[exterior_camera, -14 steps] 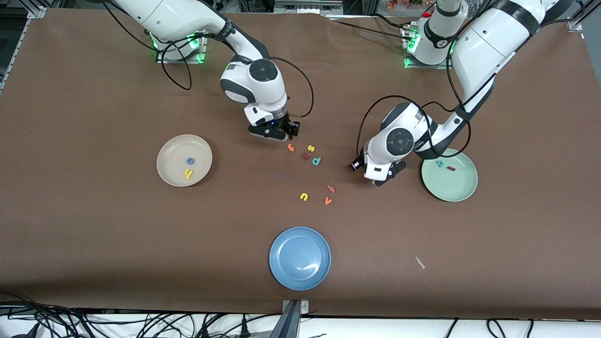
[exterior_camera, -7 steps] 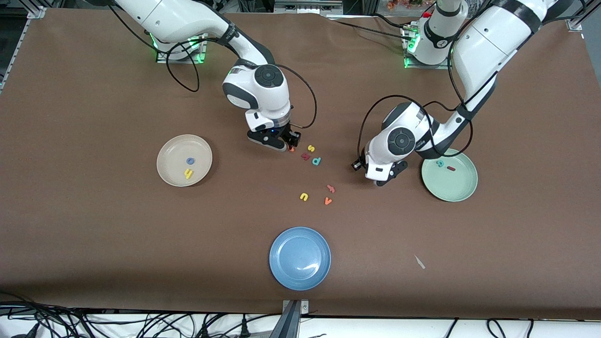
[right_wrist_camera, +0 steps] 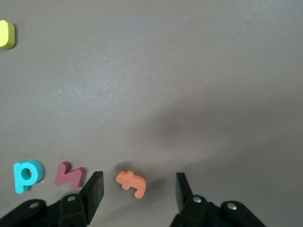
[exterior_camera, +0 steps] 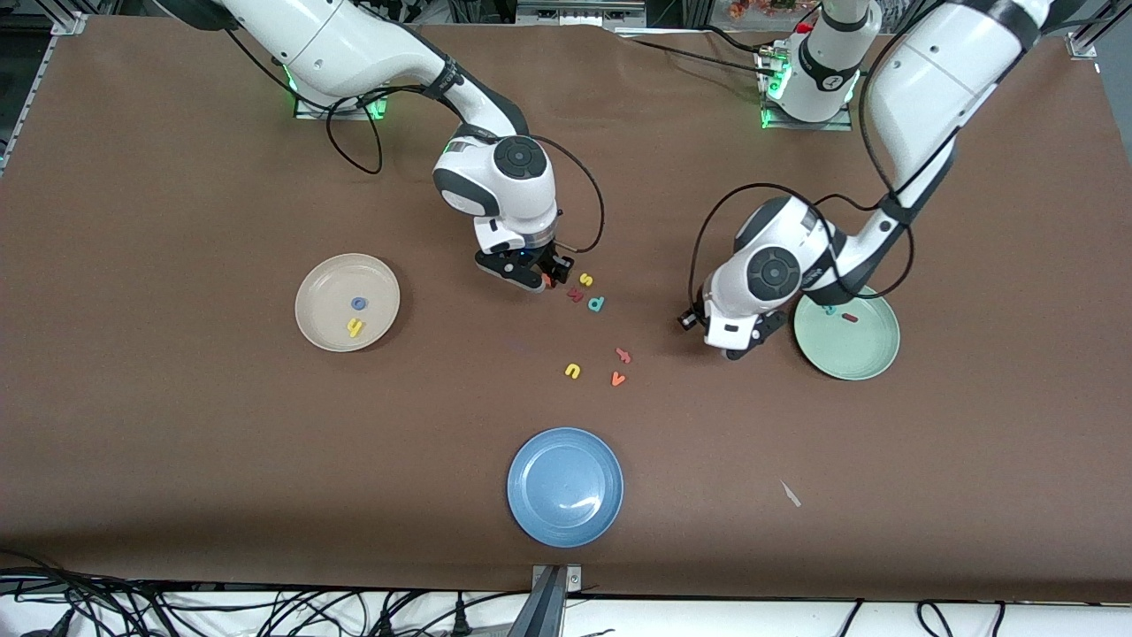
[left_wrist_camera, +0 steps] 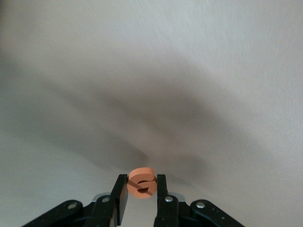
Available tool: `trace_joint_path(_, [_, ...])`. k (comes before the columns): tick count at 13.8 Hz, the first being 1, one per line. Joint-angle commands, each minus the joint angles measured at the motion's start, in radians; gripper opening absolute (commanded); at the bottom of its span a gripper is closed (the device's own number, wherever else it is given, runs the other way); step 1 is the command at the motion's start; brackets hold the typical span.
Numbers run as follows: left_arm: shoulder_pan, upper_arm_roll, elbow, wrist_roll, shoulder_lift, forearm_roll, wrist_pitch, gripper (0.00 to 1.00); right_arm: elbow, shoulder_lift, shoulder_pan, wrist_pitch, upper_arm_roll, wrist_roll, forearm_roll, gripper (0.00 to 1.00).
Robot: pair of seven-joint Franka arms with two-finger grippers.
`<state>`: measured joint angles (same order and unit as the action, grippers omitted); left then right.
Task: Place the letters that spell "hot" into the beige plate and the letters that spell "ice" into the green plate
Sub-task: 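Grasp the orange 6 with the left gripper while the right gripper reaches the orange t, then place the orange 6 on the green plate with the left gripper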
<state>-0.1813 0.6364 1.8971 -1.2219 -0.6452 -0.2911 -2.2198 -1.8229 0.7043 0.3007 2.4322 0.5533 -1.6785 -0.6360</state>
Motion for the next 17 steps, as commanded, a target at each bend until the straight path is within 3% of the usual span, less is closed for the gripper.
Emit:
trace_joint_path(1, [-0.114, 0.064, -0.006, 0.158, 0.113, 0.051, 0.132, 0.04, 0.056, 0.035, 0.024, -0.019, -0.006, -0.053, -0.036, 0.7])
trace_joint_path(4, [-0.298, 0.153, -0.004, 0.348, 0.159, 0.067, 0.242, 0.04, 0.079, 0.057, 0.05, -0.019, -0.029, -0.06, -0.034, 0.69])
trace_joint_path(6, [-0.397, 0.172, -0.003, 0.483, 0.157, 0.067, 0.253, 0.04, 0.082, 0.061, 0.057, -0.018, -0.039, -0.078, -0.037, 0.69])
trace_joint_path(8, [-0.42, 0.157, -0.003, 0.538, 0.128, 0.049, 0.235, 0.04, 0.082, 0.066, 0.057, -0.018, -0.038, -0.095, -0.037, 0.69])
trace_joint_path(13, [-0.451, 0.131, 0.01, 0.564, 0.0, -0.133, 0.137, 0.06, 0.082, 0.073, 0.08, -0.015, -0.039, -0.139, -0.037, 0.68])
trace_joint_path(15, [-0.451, 0.112, 0.008, 0.562, -0.03, -0.183, 0.114, 0.2, 0.082, 0.075, 0.08, -0.015, -0.039, -0.139, -0.037, 0.67])
trace_joint_path(16, [-0.451, 0.109, 0.008, 0.562, -0.034, -0.186, 0.106, 0.37, 0.082, 0.078, 0.081, -0.015, -0.039, -0.139, -0.037, 0.66])
trace_joint_path(17, [-0.452, 0.109, 0.005, 0.564, -0.031, -0.186, 0.109, 0.74, 0.082, 0.078, 0.081, -0.015, -0.039, -0.139, -0.039, 0.66])
